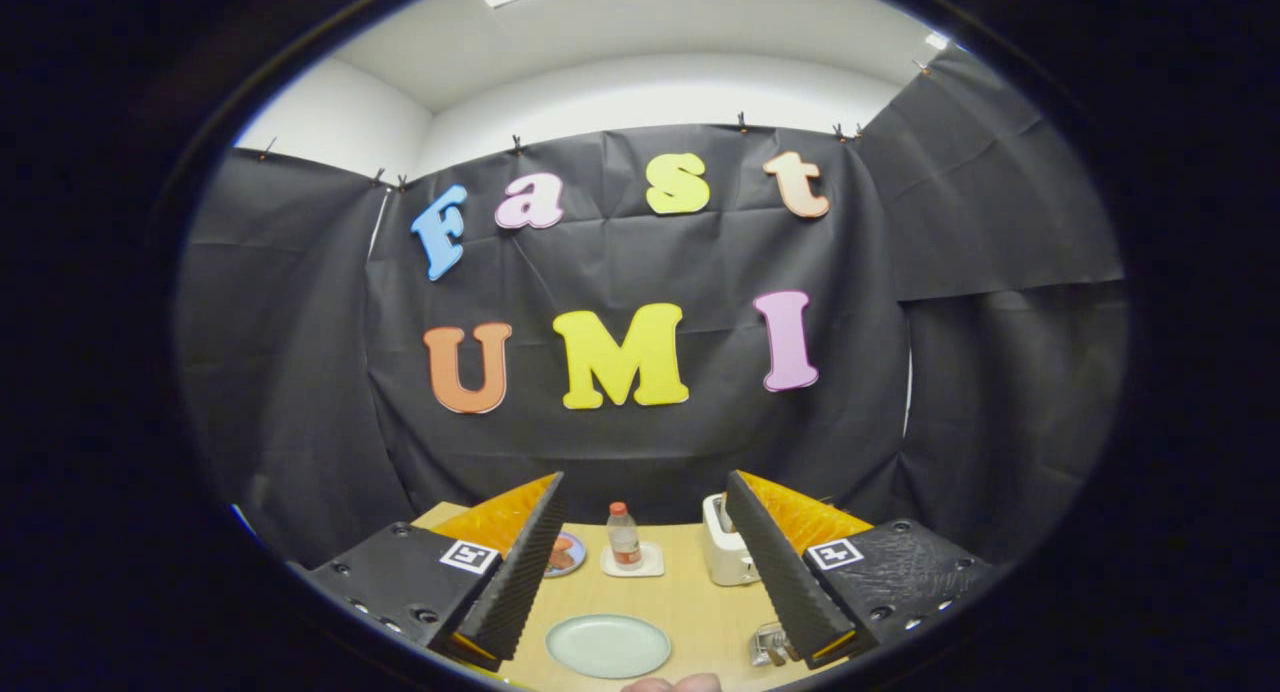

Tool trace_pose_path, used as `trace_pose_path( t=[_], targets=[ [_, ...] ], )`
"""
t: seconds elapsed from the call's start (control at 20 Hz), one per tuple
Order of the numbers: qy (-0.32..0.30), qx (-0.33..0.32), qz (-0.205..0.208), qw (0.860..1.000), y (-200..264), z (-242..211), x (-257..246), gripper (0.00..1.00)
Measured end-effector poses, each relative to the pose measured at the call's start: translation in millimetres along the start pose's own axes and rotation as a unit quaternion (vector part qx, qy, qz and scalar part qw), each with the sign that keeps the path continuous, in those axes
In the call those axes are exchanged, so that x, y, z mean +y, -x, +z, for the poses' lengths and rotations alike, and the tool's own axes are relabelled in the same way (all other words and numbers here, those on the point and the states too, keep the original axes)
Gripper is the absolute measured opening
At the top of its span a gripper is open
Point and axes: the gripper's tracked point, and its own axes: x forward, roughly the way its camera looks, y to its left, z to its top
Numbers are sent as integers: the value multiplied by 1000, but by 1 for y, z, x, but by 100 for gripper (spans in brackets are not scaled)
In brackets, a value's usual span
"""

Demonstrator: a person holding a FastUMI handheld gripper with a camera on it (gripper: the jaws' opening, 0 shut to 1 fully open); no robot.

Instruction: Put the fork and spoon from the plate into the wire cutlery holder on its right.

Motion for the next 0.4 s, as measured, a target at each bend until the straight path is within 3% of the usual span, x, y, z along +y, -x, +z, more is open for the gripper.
trace_pose_path(
  t=[0.4],
  targets=[
    [9,-1,-6,1000,10,2,8,96]
  ],
)
